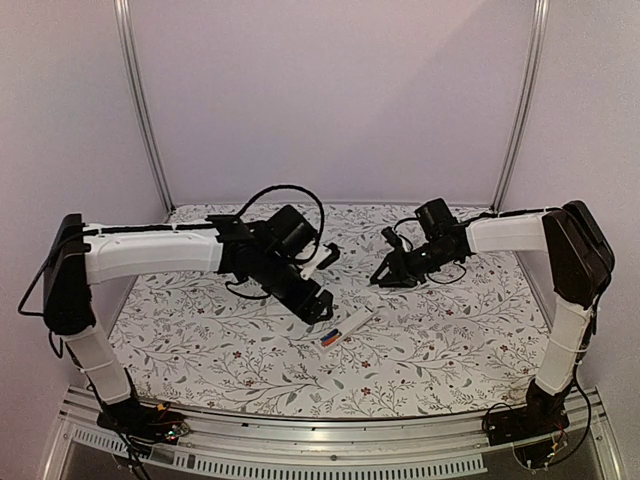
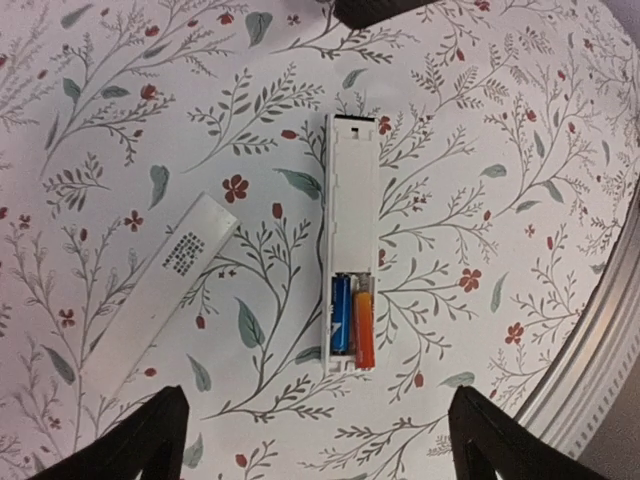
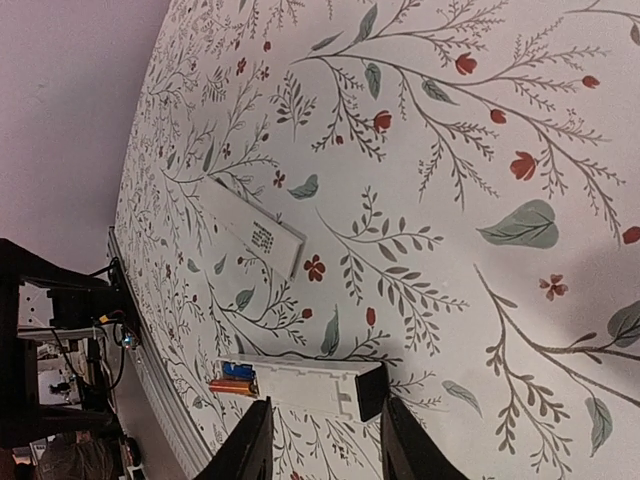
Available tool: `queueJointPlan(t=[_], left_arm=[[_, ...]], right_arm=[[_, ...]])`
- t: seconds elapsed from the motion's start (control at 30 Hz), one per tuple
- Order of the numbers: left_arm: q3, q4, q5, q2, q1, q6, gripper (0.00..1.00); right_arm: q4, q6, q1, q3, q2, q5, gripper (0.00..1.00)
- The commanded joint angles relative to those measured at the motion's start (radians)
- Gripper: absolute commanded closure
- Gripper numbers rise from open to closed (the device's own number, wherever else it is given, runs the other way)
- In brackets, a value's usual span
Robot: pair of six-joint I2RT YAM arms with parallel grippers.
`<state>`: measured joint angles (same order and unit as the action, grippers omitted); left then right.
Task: Load the batteries into the remote control
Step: Place the battery in the battery compartment, then adjust the remote control without the battery cover at the center of the board.
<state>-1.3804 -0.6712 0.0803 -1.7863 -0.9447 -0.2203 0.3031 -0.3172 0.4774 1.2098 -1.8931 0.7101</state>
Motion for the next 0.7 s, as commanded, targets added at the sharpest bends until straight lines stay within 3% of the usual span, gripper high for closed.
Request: queueJointPlan(t=[0.0, 0.13, 0.27, 0.47, 0.67], left_arm=[[0.215, 0.331, -0.079, 0.158, 0.027, 0.079, 0.01], [0.254, 0.322, 0.103, 0.14, 0.078, 0.086, 0.0], [0.335, 0.427, 0.272, 0.102, 0.094, 0.08, 0.03], [0.393, 0.526, 0.337, 0.067, 0.087, 0.063, 0.05], [0.406, 0.541, 0.337, 0.007, 0.067, 0.056, 0.14]], right_arm=[[0.099, 0.02, 0.015, -0.02, 0.031, -0.025, 0.63], [0.137, 0.037, 0.034, -0.057, 0.05, -0.026, 0.61], [0.121, 0.028, 0.054, -0.07, 0.032, -0.005, 0.59], [0.08, -0.004, 0.059, -0.053, -0.031, 0.032, 0.59], [0.079, -0.013, 0.063, -0.018, -0.091, 0.053, 0.61]])
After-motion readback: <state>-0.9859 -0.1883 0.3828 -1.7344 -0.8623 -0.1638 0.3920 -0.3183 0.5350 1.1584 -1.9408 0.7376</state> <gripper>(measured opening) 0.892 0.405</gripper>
